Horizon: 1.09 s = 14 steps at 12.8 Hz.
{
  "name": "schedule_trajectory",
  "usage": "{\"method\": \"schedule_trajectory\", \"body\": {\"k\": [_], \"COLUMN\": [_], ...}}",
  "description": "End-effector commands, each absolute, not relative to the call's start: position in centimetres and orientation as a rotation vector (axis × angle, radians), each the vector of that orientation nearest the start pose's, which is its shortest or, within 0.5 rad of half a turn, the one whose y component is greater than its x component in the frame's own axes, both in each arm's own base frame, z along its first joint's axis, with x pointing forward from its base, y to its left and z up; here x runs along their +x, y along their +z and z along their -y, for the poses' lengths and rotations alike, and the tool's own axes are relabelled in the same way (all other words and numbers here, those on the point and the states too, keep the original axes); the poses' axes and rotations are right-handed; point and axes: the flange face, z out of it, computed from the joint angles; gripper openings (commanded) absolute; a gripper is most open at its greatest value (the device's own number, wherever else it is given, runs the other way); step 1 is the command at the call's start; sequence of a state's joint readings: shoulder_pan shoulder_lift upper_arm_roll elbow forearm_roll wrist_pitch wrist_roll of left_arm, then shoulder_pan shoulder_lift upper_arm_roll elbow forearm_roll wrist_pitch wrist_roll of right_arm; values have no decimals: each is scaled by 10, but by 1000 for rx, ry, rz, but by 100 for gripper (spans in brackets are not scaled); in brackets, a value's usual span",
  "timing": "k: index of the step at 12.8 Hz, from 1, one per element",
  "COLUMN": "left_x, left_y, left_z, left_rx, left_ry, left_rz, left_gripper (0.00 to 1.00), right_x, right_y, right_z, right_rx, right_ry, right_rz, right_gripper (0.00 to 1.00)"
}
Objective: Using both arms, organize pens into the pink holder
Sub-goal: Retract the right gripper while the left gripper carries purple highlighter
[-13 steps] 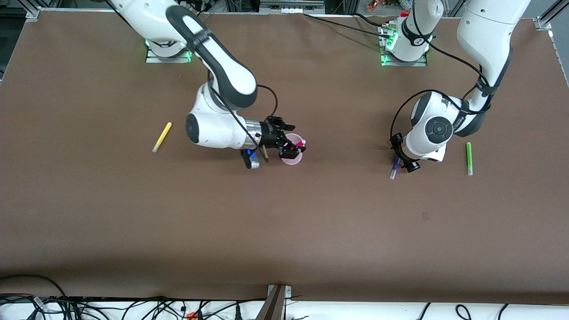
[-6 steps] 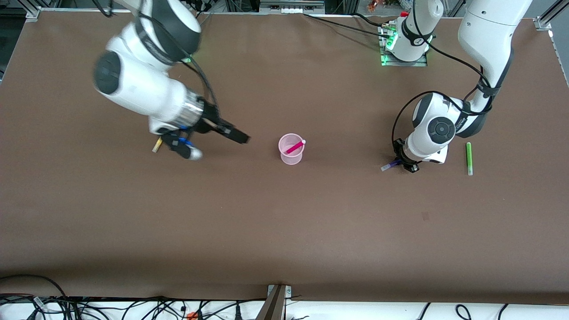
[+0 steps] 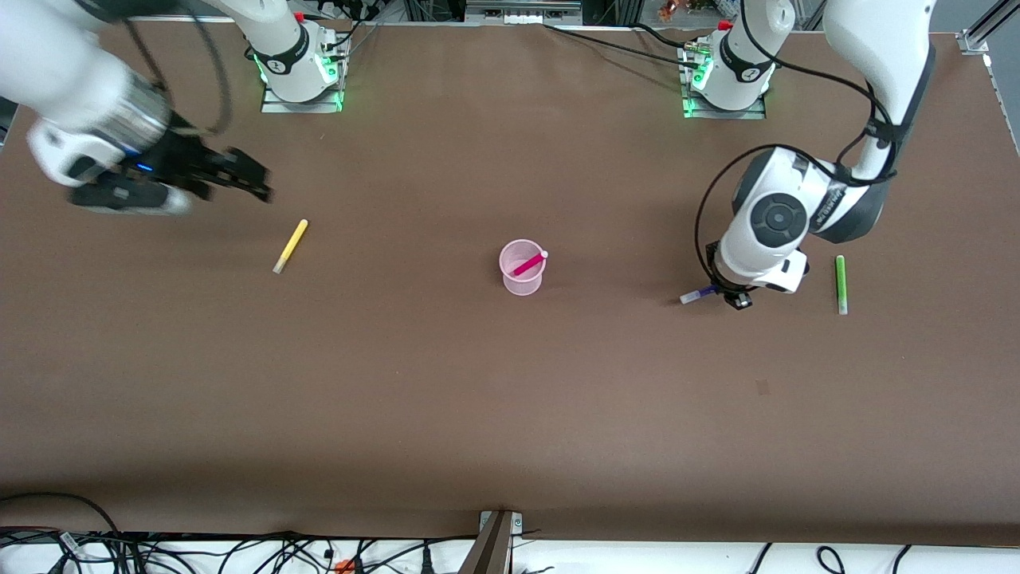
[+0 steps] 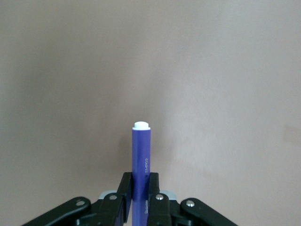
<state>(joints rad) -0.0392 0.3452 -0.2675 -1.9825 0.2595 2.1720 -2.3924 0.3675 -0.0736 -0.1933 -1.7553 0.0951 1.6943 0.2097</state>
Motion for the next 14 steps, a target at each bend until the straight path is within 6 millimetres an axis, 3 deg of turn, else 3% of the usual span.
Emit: {"method": "schedule_trajectory", "body": {"k": [1, 3, 6, 8, 10, 14], "left_x": [575, 563, 540, 528, 506, 486], "left_y": [333, 363, 400, 398, 383, 360], "left_z": [214, 267, 344, 376, 414, 466], "left_rx": [1956, 2053, 2198, 2253, 2349, 2489], "left_ry": [197, 210, 306, 316, 495, 780], "left_rz": [-2684, -2610, -2468, -2433, -2319, -2147], "left_gripper": [0, 0, 0, 0, 0, 0], "right_x": [521, 530, 533, 533, 532, 530], "right_y": [615, 627, 626, 627, 627, 625], "right_z": [-82, -73, -71, -73, -79, -85], "right_rx": [-3062, -3068, -3062, -3056, -3051, -3052], "right_ry": [-10, -16, -12, -13, -12, 3], "right_rz": [-3, -29, -65, -56, -33, -7], "right_gripper": [100, 100, 100, 100, 100, 100]}}
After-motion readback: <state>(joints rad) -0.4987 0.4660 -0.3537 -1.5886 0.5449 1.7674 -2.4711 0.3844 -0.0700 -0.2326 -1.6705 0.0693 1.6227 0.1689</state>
